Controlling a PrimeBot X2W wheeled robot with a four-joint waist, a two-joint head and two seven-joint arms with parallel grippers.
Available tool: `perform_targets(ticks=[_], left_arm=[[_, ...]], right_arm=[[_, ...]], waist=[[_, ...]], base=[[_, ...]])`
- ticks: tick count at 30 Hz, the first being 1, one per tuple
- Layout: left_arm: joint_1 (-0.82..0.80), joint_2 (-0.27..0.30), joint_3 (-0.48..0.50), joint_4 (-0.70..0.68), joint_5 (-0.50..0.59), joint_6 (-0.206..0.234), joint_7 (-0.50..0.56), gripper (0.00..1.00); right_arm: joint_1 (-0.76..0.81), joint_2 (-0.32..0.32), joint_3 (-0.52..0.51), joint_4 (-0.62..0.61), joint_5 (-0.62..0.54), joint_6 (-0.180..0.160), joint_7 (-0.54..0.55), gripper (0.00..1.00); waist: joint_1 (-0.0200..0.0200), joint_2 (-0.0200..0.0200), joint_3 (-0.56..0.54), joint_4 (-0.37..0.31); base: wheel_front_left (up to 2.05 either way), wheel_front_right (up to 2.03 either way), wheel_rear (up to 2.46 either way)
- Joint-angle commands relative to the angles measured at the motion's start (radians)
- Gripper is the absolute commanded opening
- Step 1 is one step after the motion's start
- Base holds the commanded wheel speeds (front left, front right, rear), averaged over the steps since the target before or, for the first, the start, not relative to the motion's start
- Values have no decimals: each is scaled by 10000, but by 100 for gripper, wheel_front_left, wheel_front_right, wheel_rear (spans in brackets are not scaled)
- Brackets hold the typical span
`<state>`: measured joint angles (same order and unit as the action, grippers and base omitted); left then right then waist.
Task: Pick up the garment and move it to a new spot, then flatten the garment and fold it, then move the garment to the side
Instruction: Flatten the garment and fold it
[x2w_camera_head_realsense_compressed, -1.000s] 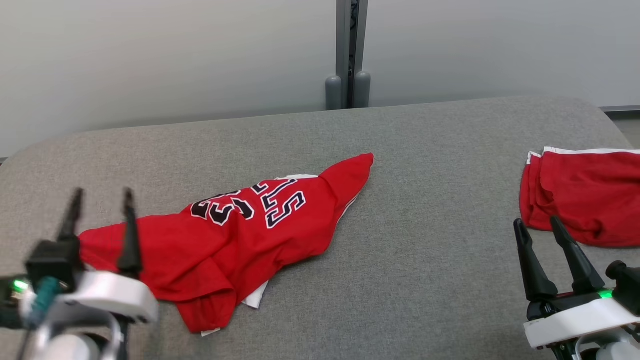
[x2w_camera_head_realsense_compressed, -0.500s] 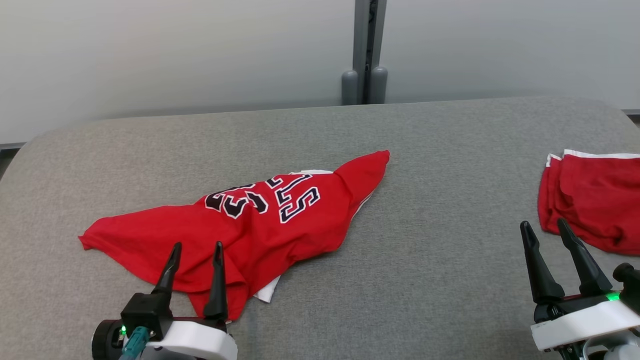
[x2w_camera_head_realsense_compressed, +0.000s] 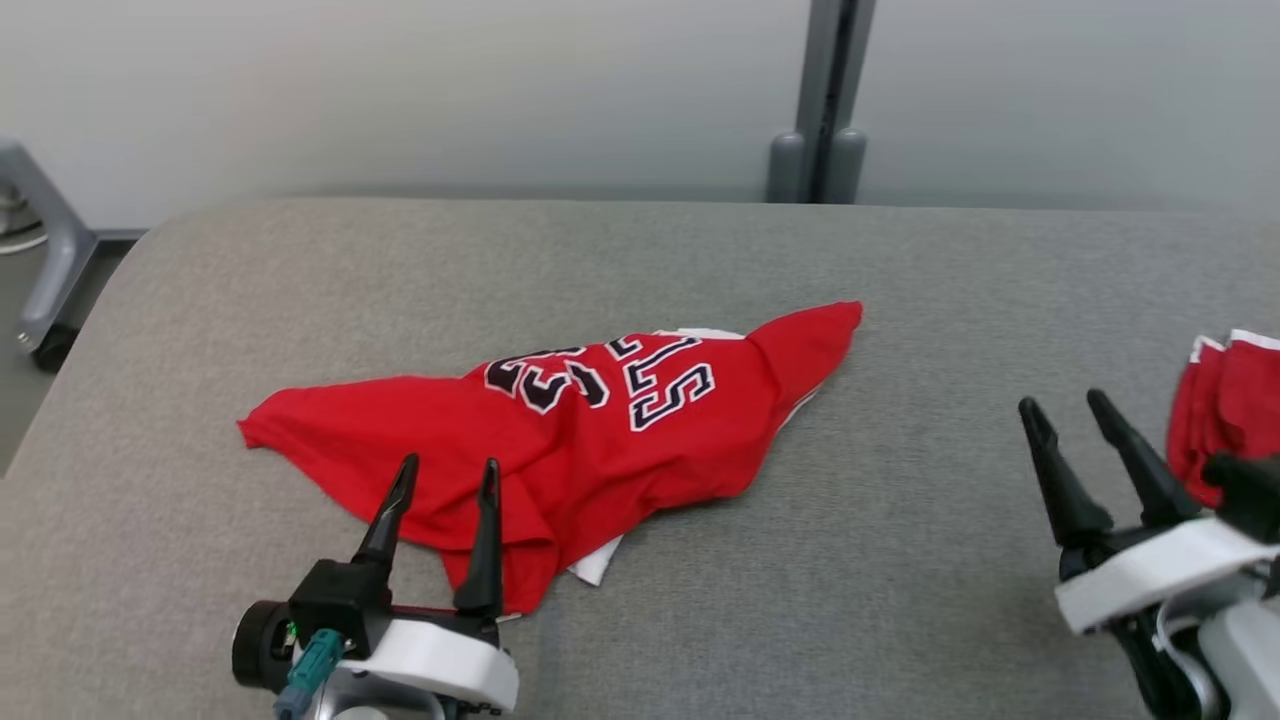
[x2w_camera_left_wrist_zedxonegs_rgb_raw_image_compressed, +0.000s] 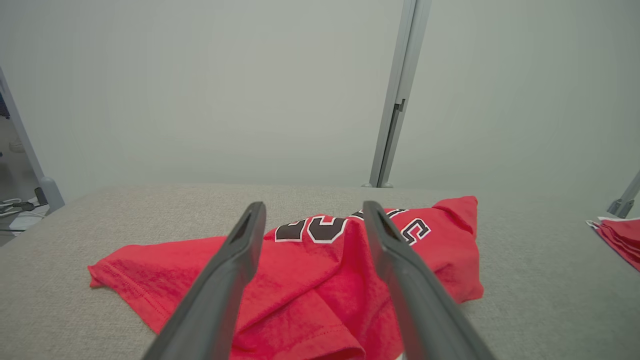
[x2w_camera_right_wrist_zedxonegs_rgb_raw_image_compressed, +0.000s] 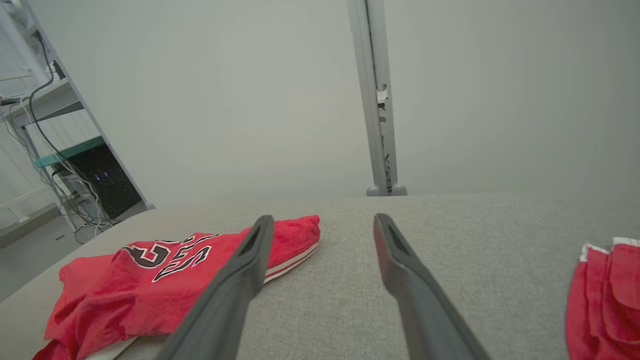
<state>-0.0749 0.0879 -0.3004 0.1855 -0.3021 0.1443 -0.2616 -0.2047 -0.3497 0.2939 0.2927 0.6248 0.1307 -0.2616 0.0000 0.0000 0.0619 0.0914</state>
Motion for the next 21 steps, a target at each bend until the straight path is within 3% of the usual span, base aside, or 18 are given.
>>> perform_targets(ticks=[1,11,21], left_arm=[[-250,2,-4,-76,98,-39,-41,100],[-628,-326,-598,-345,175,-235,-41,100],[-955,-356,-1419,-615,-432,181,-31,100]], right_arm=[[-465,-229,173,323,268,2,-45,100],[-3622,-1704,2484,2977,2785,2,776,100],[-5279,-2697,4073,3427,5613,2,2652,100]], waist=[[0,0,286,358],[0,0,1648,1812],[0,0,2338,2702]], base=[[0,0,0],[0,0,0],[0,0,0]])
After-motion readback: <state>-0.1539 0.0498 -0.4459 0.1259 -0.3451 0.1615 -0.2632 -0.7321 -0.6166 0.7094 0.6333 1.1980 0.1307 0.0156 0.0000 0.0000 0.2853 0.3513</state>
